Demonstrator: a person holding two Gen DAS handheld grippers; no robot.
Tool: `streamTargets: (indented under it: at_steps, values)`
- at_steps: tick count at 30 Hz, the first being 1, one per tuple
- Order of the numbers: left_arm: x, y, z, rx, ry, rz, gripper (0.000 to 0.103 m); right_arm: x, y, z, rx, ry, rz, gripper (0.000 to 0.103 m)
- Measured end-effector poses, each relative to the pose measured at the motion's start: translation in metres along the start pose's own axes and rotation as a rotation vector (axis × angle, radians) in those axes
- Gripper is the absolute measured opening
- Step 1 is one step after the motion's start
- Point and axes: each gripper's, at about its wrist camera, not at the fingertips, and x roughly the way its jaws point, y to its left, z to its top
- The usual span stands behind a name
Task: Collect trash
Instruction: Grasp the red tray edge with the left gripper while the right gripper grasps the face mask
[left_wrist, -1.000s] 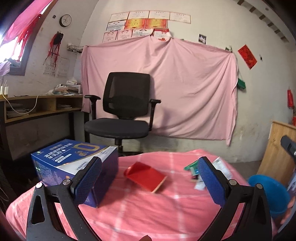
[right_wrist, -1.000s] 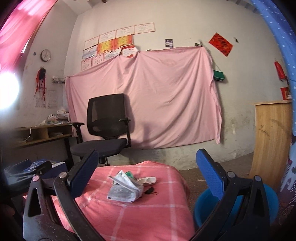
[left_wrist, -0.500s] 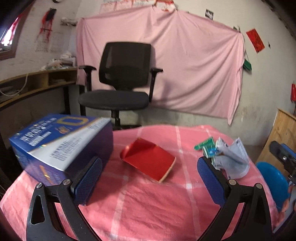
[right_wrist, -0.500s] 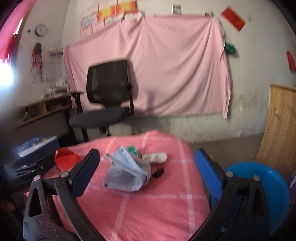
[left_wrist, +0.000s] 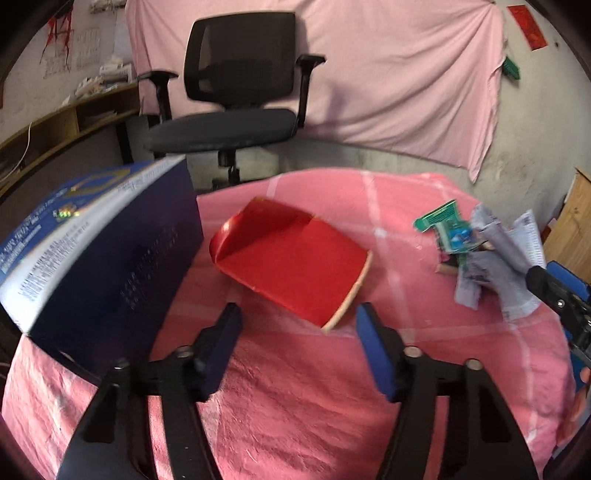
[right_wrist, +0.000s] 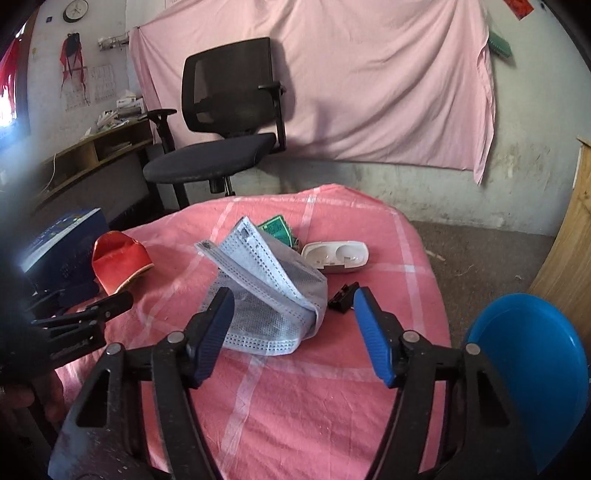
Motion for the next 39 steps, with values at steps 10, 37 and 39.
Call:
streamTargets:
  at_steps: [10,37,39]
  values:
    - [-0.003,-0.003,-0.008,0.042,-0.032,0.037,0.011,0.011,0.003,0.0,-0.019,0.064,0.011,0.058]
    - [-0.077,-0.03,-0.024,-0.013,-0.169,-0.101,0.001,-0.051,-0.007,-0.017,0.05,-0.071,0.149,0.019]
    - [-0.078,-0.034,-0.027,-0.009,-0.161,-0.105,0.001,-0.05,-0.009,-0.019,0.055,-0.055,0.154,0.019]
